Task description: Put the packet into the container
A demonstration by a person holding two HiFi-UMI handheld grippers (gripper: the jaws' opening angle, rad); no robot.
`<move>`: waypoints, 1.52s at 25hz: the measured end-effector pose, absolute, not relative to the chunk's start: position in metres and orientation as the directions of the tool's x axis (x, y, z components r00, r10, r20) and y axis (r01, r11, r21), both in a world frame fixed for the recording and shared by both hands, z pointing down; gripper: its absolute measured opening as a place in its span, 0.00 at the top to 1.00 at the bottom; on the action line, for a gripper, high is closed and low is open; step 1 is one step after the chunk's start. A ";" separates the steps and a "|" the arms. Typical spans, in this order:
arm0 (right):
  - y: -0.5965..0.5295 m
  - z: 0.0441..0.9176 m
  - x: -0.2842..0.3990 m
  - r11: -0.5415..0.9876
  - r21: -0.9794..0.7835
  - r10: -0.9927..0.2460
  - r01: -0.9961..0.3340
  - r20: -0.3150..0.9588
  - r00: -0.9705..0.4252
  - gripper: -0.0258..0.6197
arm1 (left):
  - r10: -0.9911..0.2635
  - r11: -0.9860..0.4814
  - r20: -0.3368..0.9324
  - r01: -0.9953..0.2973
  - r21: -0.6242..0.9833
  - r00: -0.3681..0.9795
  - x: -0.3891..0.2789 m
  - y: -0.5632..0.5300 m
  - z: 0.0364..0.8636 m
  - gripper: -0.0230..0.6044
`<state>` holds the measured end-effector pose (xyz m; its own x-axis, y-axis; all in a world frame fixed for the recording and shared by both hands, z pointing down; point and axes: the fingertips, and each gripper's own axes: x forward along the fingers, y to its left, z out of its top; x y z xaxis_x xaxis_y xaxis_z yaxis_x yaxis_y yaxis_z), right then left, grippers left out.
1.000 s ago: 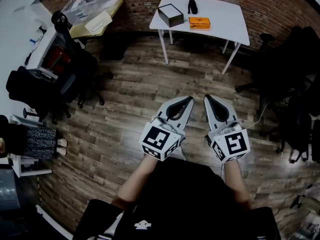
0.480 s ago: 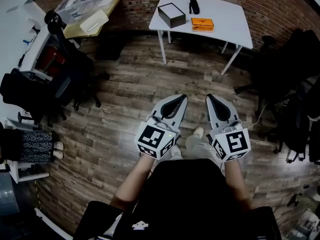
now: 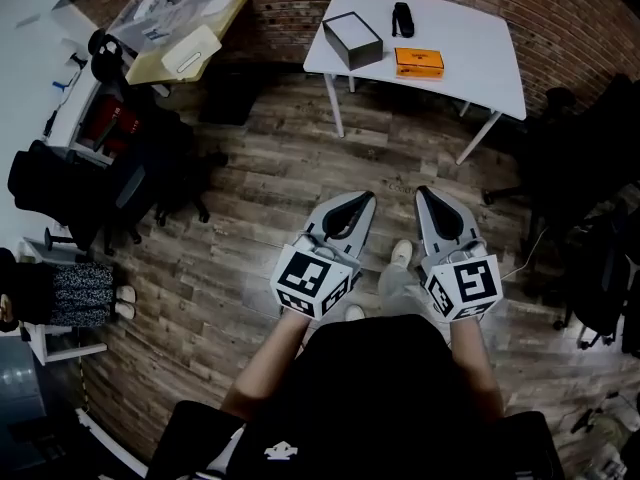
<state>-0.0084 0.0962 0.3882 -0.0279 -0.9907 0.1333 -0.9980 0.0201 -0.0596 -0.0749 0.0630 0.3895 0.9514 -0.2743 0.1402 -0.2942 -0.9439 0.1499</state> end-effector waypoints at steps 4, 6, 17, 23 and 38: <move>0.058 0.384 0.040 0.008 -0.060 -0.992 -0.998 0.128 -0.016 0.95 | -0.274 -0.942 0.146 -0.296 0.161 0.951 -0.029 0.026 0.392 0.95; 0.042 0.384 0.063 0.011 -0.058 -0.991 -0.998 0.132 -0.018 0.95 | -0.273 -0.941 0.150 -0.296 0.165 0.950 -0.007 0.010 0.392 0.95; -0.019 0.388 0.159 0.009 -0.074 -0.987 -0.997 0.162 -0.021 0.95 | -0.299 -0.925 0.171 -0.330 0.191 0.939 0.079 -0.056 0.395 0.95; -0.040 0.388 0.189 0.010 -0.075 -0.988 -0.997 0.151 -0.021 0.95 | -0.319 -0.920 0.180 -0.350 0.175 0.930 0.105 -0.072 0.393 0.95; -0.083 0.383 0.206 0.095 -0.093 -0.987 -0.991 0.118 -0.106 0.95 | -0.350 -0.918 0.179 -0.374 0.130 0.920 0.135 -0.108 0.379 0.95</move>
<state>0.2062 -0.0834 0.3834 -0.1062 -0.9873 0.1184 -0.9911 0.0955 -0.0927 0.1346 -0.1079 0.3794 0.9196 -0.3495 0.1794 -0.3744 -0.9181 0.1301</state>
